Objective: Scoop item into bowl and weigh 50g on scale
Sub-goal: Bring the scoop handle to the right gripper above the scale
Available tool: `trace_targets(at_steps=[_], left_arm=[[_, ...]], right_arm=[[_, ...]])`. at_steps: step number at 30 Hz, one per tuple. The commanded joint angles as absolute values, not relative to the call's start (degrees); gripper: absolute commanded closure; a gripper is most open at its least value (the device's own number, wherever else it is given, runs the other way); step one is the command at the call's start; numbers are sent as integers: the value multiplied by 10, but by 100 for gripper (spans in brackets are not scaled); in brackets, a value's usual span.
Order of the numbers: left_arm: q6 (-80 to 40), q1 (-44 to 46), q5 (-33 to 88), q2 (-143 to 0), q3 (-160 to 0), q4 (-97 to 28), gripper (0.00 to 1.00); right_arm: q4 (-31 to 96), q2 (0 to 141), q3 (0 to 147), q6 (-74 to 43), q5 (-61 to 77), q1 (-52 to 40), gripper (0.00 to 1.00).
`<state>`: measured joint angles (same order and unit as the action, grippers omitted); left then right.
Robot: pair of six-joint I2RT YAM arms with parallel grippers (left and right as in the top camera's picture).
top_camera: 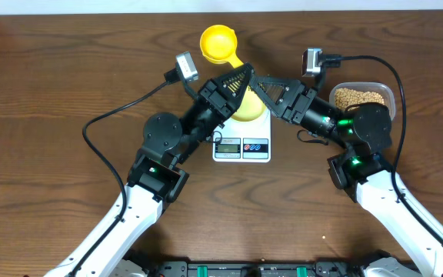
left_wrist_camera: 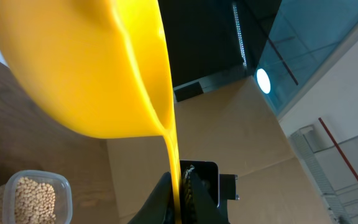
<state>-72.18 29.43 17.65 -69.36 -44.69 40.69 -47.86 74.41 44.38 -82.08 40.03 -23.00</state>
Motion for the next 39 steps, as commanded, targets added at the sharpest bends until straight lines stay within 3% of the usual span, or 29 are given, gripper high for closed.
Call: trace_targets(at_steps=[1,15,20,23,24,27,33,39], left_arm=[[-716,296,169,-692,-452,408,93],[-716,296,160,-692,-452,408,93],[-716,296,160,-692,-452,408,92],[-690,296,160,-692,-452,408,92],[-675,296,160,-692,-452,408,84],[-662,296,160,-692,-452,408,45],[-578,296,159,-692,-452,408,24],[-501,279,157,-692,-452,393,22]], right_arm=[[-482,742,451,-818,395,-234,77],[-482,743,451,-827,399,-234,83],[-478,743,451,-827,399,-234,99],[-464,743,451,-823,394,-234,98],[-453,743,451,-817,391,-233,98],[-454,743,451,-785,384,-232,98],[-397,743,451,-723,345,-230,98],[-383,742,451,-641,340,-220,98]])
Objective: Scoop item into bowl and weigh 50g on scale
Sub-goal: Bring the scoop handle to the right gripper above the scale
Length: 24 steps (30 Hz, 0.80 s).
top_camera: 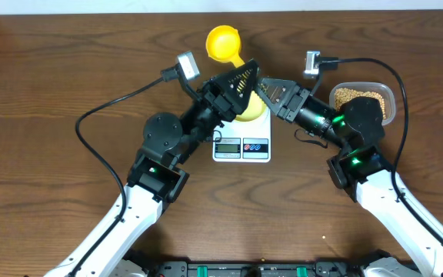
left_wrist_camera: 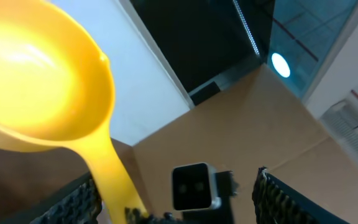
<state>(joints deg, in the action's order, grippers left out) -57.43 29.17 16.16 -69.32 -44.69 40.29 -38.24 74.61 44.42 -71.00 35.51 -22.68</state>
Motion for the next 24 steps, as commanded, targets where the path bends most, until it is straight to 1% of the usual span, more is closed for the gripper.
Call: trace_targets(at_steps=[1,8,11,13,16,20,21,22,24], left_arm=[[-494,274,157,-692,-452,382,22],[-491,237,158,-692,-452,292,22],[-454,230,157,-692,-452,267,22],[-432,229,157,-692,-452,257,22],[-403,228,157,-692,-453,258,22],[-388,216,160,-690,-453,248,22],[-388,210,160,-688,-455,234,27],[-388,205,161,-687,-457,220,28],[-388,189,187,-686,-472,177,28]], right_arm=[[-383,742,451,-633,340,-217,99],[-362,742,451,-579,340,-198,99],[-349,742,451,-564,342,-198,98],[-332,742,451,-550,345,-198,99],[-298,742,451,-487,353,-198,98],[-286,742,451,-453,346,-198,98],[-286,742,451,-451,346,-198,99],[-286,742,451,-451,346,-198,98],[-281,742,451,-448,347,-198,98]])
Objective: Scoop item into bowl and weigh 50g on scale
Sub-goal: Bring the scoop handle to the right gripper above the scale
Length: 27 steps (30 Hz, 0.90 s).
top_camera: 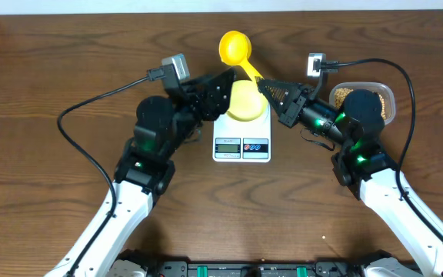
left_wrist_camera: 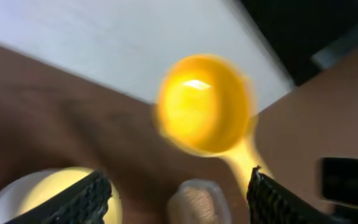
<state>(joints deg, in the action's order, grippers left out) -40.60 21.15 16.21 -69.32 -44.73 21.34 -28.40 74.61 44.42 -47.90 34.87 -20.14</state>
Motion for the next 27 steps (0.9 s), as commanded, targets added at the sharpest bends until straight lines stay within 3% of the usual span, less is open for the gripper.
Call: trace_targets(at_steps=[1,7,13,16,18,20,27], left_arm=[[-387,182,201,-686,-478,161,28],[-324,142,295,-686,-570,9,28],[-251,142,296,-689,-635,-120,30],[-251,142,296,-689,-634,-135,29],[-251,142,294,-689,-634,-143,18],[-251,142,289,-689,-634,-143,15],[-251,142,226,-689,-634,-145,15]], right_arm=[[-278,742,451,-446,347,-198,98],[-265,742,451,-427,358,-198,98],[-258,742,452,-425,379,-200,98],[-244,742,452,-418,383,-203,98],[-244,742,452,-410,390,-210,98],[-244,742,452,-410,392,-215,99],[-247,741,452,-387,452,-216,98]])
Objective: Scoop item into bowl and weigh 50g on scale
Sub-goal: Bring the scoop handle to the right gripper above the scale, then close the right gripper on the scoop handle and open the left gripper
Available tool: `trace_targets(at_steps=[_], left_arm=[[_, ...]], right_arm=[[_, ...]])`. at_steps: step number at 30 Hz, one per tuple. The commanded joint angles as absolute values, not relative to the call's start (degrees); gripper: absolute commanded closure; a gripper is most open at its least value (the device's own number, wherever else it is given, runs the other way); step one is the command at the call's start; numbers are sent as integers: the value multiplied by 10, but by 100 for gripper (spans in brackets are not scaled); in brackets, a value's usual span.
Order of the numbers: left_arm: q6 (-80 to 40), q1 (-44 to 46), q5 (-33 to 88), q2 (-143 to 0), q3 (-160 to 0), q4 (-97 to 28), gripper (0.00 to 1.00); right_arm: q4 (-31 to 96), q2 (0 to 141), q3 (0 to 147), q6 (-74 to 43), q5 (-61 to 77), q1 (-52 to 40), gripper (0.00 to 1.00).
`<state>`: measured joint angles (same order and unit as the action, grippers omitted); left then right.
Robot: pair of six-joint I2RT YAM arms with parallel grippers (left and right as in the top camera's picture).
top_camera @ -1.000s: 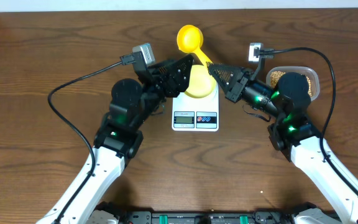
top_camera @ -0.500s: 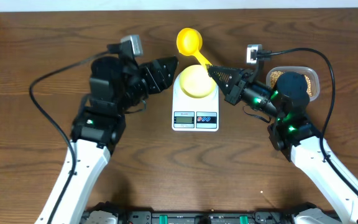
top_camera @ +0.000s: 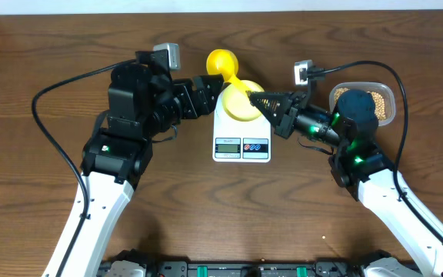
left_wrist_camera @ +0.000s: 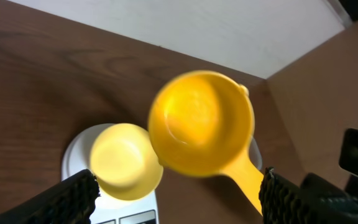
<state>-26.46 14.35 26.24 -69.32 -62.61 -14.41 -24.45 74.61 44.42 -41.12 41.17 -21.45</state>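
Observation:
A yellow scoop (top_camera: 223, 61) hangs empty above the table's far side, its handle running down to my right gripper (top_camera: 258, 98), which is shut on it. Beneath the handle a small yellow bowl (top_camera: 241, 105) sits on the white scale (top_camera: 241, 146). My left gripper (top_camera: 208, 86) stands open just left of the scoop, holding nothing. In the left wrist view the scoop (left_wrist_camera: 201, 121) hovers over the bowl (left_wrist_camera: 126, 160), and the left gripper (left_wrist_camera: 179, 208) has its fingers wide apart, one near each lower corner. A clear tub of beans (top_camera: 364, 96) stands at the right.
The right arm's base and elbow (top_camera: 356, 146) lie between the scale and the bean tub. Black cables loop from both wrists over the table. A white wall strip runs along the table's far edge.
My left arm has drawn back to the left, still open. The scoop in my right gripper has shifted a little left and its head now tilts over the bowl.
Both grippers met over the scale, my left one shut on the scoop's handle. Then the left gripper stood open and the right held the handle. The left arm then lay further left at each moment, and the scoop stays in the right gripper.

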Motion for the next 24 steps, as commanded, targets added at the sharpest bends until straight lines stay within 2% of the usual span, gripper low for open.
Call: trace_targets(at_steps=[1,4,9,16,20,24], left_arm=[[-251,142,226,-689,-634,-145,17],[-252,142,205,-691,-634,-145,32],[-258,142,197,-693,-634,-146,37],[-277,142,196,-700,-634,-146,39],[-284,142,199,-703,-634,-146,47],[-284,142,203,-703,-634,-145,48]], right_arm=[[-246,741,452,-383,455,-216,98],[-246,741,452,-346,468,-216,98],[-248,741,452,-290,471,-222,98],[-275,741,452,-290,503,-234,98],[-291,741,452,-291,514,-234,98],[-275,741,452,-279,493,-234,98]])
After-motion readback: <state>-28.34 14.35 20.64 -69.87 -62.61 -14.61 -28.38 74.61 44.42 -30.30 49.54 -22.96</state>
